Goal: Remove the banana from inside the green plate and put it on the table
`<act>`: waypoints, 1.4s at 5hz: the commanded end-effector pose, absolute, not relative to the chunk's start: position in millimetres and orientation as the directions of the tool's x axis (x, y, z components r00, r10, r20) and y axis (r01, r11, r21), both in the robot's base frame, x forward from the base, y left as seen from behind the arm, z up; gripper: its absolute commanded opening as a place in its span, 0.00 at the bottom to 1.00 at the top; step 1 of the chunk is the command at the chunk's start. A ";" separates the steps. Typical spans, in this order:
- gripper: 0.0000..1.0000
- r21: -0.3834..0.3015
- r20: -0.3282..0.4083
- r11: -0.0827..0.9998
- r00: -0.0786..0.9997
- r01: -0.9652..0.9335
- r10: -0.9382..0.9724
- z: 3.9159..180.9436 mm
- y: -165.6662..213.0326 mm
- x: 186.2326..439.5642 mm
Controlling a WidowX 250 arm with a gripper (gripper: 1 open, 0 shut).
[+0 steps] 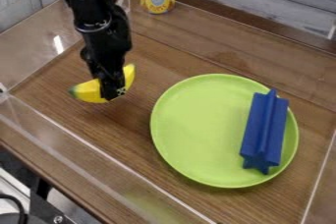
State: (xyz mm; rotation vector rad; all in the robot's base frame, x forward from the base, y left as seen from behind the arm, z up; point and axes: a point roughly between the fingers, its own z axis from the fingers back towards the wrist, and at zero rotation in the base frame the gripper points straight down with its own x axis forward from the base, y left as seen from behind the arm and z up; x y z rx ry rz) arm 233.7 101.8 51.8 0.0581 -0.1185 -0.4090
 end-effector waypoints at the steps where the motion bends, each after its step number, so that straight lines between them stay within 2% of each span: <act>1: 0.00 0.108 0.131 0.913 0.905 0.393 -0.405 52.9 110.5 241.7; 2: 1.00 0.107 0.134 0.914 0.906 0.390 -0.402 48.8 112.2 243.4; 3: 0.00 0.104 0.132 0.917 0.909 0.384 -0.395 47.7 112.9 243.7; 7: 0.00 0.088 0.126 0.928 0.920 0.362 -0.370 52.5 114.0 246.8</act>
